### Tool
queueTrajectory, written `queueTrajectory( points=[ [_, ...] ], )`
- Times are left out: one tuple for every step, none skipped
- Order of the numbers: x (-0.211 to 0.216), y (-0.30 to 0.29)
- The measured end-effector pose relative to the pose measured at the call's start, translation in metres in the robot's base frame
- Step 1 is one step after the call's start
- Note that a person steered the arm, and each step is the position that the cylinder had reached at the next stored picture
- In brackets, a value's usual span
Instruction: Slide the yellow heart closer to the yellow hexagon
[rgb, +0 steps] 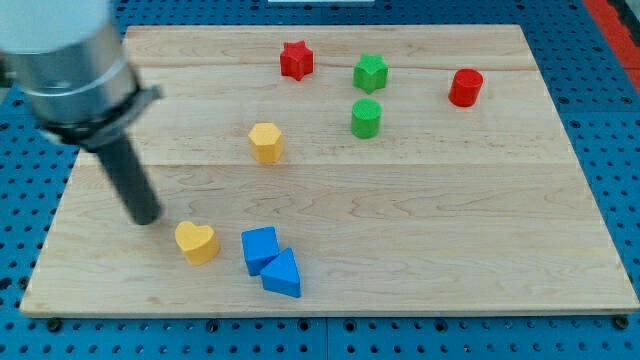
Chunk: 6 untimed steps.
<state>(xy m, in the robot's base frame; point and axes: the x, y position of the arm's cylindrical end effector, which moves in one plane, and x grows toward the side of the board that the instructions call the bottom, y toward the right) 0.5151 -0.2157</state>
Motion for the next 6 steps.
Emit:
queueTrajectory(
  points=[
    [0.052,-0.017],
    [0.097,0.024],
    [0.059,0.073],
    [0.028,0.117],
    [-0.003,0.145],
    [-0.022,0.151]
  ],
)
